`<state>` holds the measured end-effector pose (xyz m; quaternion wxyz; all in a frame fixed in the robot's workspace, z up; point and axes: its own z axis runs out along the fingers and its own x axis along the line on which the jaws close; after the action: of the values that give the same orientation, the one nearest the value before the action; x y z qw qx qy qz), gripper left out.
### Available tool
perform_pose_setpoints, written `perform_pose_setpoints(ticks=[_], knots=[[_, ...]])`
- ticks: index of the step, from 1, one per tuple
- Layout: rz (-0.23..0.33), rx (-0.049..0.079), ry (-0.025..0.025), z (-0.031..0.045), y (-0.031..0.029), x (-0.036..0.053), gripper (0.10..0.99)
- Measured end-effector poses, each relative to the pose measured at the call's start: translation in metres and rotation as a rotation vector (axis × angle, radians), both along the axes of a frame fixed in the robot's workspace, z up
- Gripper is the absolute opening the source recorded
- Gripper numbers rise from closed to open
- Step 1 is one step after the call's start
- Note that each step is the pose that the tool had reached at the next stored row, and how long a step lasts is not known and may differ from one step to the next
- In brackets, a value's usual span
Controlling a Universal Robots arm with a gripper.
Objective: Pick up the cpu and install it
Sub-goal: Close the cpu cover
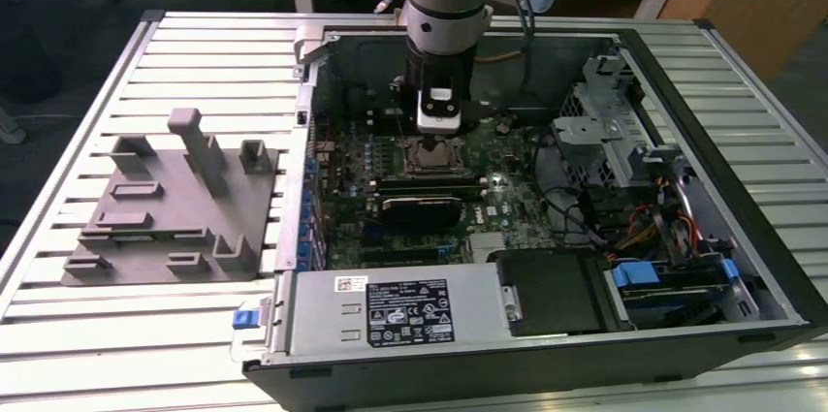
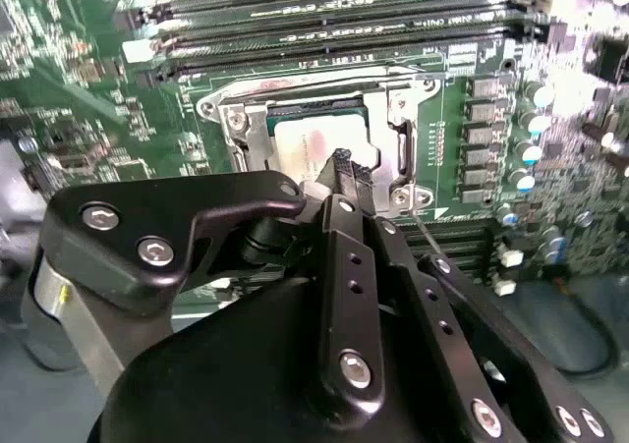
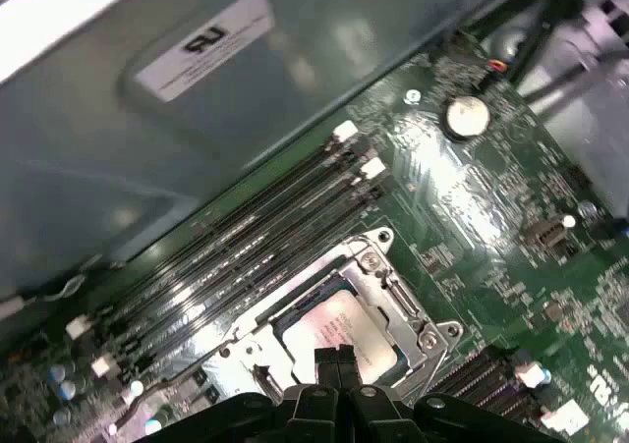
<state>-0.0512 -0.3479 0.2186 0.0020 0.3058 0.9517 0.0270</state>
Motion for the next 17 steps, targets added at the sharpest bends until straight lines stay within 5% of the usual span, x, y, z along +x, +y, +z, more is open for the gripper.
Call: perform_pose_setpoints(ticks=[17], knots=[[0.297, -0.003, 0.0001, -0.0013, 0.0, 0.0, 0.106]])
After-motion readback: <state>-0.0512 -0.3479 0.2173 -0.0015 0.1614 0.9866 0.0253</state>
